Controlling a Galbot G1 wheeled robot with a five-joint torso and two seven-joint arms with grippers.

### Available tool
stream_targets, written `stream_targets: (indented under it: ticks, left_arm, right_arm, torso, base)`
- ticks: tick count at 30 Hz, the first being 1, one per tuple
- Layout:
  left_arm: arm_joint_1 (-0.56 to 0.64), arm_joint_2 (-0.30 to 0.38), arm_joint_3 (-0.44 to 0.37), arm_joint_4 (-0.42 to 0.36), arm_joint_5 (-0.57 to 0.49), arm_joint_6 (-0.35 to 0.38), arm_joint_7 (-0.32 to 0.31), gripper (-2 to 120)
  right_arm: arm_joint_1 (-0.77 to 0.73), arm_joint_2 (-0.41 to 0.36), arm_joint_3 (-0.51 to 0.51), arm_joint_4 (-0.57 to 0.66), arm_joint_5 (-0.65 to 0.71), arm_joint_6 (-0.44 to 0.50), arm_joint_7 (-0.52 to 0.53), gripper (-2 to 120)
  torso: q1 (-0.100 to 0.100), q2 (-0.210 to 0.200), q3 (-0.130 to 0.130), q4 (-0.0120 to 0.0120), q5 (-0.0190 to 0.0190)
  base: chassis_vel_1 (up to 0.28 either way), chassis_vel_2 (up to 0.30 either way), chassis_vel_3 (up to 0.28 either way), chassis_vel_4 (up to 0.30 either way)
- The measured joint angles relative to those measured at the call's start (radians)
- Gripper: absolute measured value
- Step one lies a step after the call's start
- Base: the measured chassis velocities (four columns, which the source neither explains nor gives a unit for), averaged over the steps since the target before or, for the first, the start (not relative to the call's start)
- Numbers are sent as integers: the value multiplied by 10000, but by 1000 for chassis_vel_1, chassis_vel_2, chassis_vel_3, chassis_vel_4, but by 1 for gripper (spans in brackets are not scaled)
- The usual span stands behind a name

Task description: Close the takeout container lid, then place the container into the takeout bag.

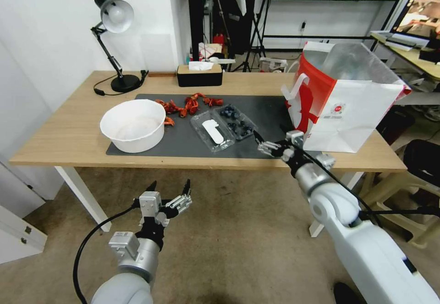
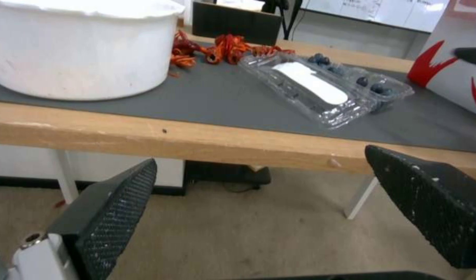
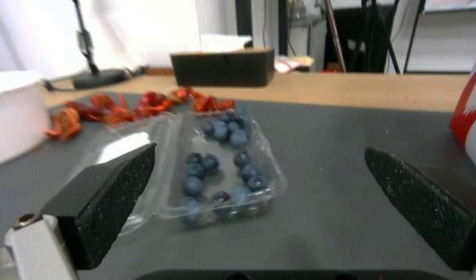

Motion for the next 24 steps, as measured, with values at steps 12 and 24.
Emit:
stream_targets:
  ticks: [12,24]
  left_arm:
    - [-39,19,-83,193,-62,-13,-57,100]
    - [-23,47,-113,211,-132,-82,-100,100]
  right_arm:
    - [3234,128,-1737,-1500,488,-3120,1694,100]
    - [4491,320,-2794,-2320,642,-5074,2500,100]
  torso:
    - [1,0,-1,1,0]
    - [0,0,-1,-1,-1]
  base:
    - [0,0,0,0]
    - [0,0,0,0]
